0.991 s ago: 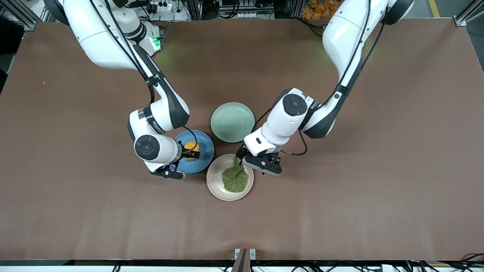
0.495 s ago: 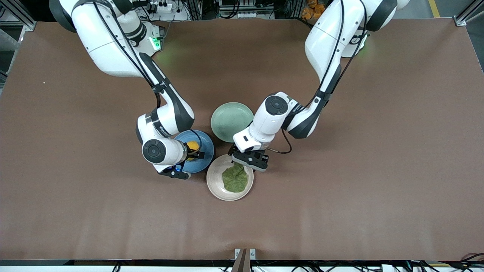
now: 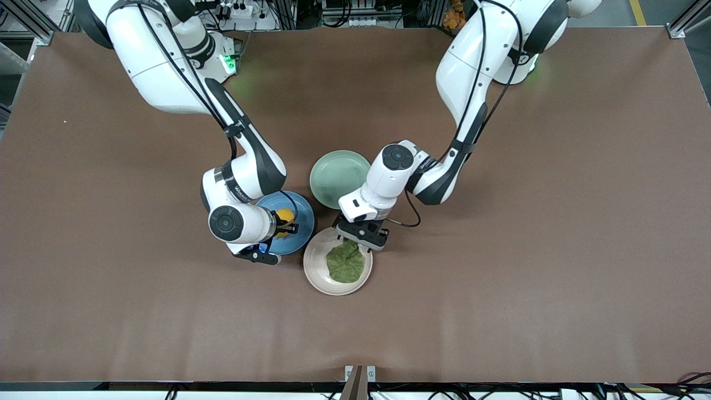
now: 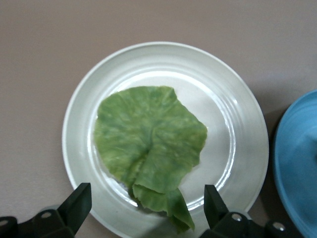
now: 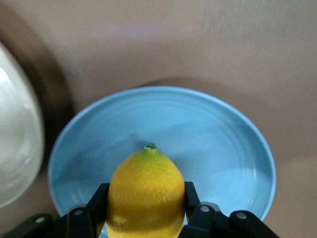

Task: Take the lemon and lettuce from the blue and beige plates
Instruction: 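Lift the lemon with the right gripper and carry it off the plate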

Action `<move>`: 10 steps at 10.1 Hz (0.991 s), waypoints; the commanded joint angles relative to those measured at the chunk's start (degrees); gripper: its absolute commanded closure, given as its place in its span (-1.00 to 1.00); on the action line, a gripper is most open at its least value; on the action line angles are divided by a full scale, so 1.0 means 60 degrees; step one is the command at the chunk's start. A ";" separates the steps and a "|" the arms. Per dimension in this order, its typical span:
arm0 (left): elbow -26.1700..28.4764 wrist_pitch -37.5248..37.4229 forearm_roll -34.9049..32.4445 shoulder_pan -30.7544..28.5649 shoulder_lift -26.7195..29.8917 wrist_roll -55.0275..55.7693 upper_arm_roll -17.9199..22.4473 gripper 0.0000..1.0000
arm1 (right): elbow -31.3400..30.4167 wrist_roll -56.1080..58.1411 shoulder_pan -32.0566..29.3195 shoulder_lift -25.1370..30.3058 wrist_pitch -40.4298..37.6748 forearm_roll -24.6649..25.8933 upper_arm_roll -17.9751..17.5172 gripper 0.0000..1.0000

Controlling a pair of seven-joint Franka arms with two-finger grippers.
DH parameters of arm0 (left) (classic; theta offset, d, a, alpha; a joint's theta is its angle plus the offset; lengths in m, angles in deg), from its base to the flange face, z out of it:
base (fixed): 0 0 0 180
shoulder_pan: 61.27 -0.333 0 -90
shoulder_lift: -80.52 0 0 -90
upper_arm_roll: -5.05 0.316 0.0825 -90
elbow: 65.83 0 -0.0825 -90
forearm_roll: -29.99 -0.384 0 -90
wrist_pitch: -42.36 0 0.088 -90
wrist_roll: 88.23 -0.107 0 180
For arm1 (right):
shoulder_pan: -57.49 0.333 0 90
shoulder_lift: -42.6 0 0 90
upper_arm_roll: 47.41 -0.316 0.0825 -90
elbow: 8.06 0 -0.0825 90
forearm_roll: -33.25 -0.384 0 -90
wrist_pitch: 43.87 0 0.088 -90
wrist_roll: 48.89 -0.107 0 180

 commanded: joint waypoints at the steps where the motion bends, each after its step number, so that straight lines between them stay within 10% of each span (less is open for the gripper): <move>1: -0.0494 0.0091 -0.0244 0.0151 -0.0340 0.0362 0.0193 -1.00 | 0.0670 0.0162 -0.0529 0.0678 -0.1640 -0.0143 -0.0019 1.00; 5: -0.0523 0.0091 -0.0244 0.0224 -0.0443 0.0377 0.0266 -1.00 | 0.0571 0.2955 -0.2562 0.1632 -0.3595 -0.0085 0.0054 1.00; 10: -0.0494 0.0091 -0.0273 0.0385 -0.0472 0.0538 0.0368 -1.00 | -0.1268 0.5363 -0.4106 0.1559 -0.1950 0.0309 0.0507 1.00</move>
